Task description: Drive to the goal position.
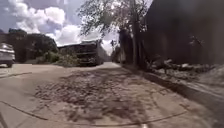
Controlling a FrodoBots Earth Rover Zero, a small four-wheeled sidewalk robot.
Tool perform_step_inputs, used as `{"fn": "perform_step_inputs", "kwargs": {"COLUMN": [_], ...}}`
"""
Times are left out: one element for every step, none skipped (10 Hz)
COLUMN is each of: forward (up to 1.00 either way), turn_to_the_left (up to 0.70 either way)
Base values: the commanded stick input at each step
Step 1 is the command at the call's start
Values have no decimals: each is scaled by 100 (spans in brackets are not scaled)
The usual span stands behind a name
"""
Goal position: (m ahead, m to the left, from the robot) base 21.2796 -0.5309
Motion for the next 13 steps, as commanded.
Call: {"fn": "perform_step_inputs", "kwargs": {"forward": [70,70,70,70,70,70,70,70,69,68,68,70,70], "turn_to_the_left": [0,0,0,-25,-8,0,0,0,0,0,0,0,0]}}
